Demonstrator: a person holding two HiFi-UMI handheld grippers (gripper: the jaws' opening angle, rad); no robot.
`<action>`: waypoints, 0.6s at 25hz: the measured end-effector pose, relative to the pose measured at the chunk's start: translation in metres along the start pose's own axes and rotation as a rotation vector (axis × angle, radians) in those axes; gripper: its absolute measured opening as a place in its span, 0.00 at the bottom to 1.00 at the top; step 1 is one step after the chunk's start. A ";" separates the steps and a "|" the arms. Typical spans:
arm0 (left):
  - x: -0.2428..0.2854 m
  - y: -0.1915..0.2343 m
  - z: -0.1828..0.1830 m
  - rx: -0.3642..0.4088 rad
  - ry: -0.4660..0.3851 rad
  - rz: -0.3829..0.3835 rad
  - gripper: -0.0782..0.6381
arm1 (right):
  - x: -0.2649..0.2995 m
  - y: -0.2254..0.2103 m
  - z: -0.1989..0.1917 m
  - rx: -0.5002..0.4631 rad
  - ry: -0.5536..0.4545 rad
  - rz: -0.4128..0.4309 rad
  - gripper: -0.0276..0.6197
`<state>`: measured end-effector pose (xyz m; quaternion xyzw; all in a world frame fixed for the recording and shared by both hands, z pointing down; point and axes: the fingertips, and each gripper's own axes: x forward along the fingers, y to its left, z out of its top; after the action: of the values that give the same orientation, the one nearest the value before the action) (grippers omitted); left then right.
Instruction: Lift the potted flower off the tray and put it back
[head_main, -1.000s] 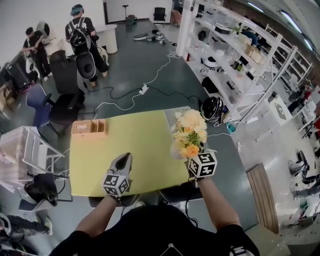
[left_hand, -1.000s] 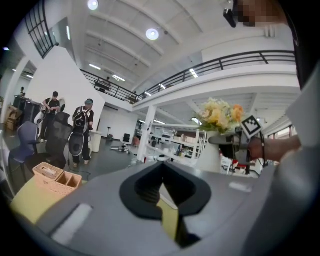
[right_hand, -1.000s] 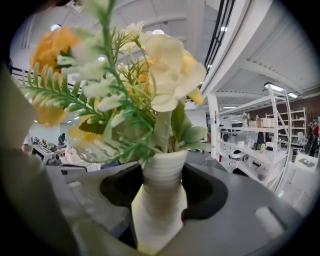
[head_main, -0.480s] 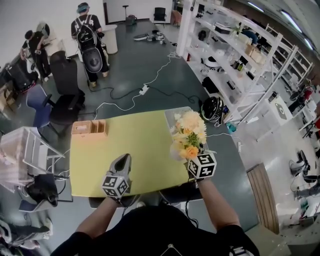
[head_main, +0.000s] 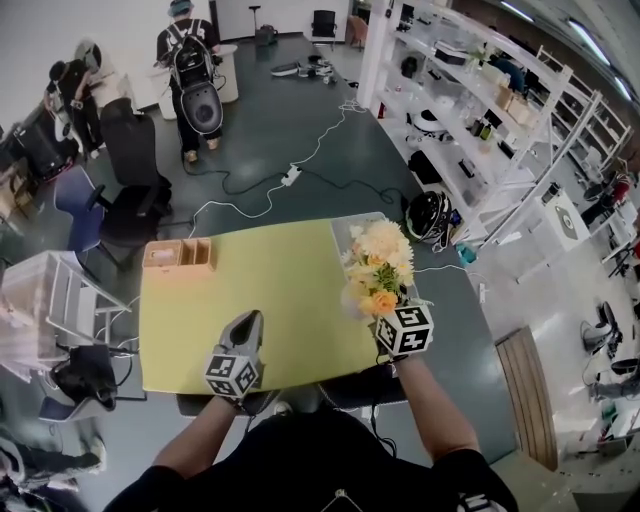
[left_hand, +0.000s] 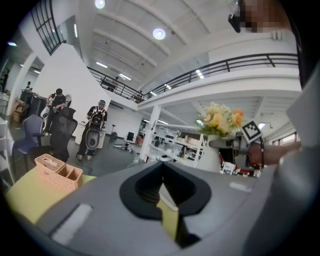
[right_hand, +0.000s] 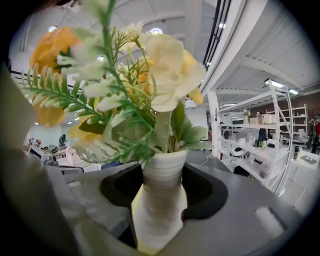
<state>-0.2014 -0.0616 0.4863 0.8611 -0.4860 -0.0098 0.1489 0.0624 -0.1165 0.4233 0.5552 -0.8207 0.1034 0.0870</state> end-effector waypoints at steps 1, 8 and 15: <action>0.002 0.001 -0.002 -0.001 0.003 0.003 0.12 | 0.003 -0.001 0.000 0.001 0.000 0.001 0.42; 0.023 0.000 -0.016 -0.005 0.030 0.024 0.12 | 0.033 -0.032 -0.004 -0.007 0.000 0.001 0.42; 0.048 0.005 -0.036 -0.016 0.070 0.037 0.12 | 0.069 -0.059 -0.010 -0.003 0.004 0.005 0.42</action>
<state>-0.1742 -0.0952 0.5278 0.8506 -0.4962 0.0192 0.1729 0.0917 -0.1964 0.4552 0.5529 -0.8220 0.1033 0.0891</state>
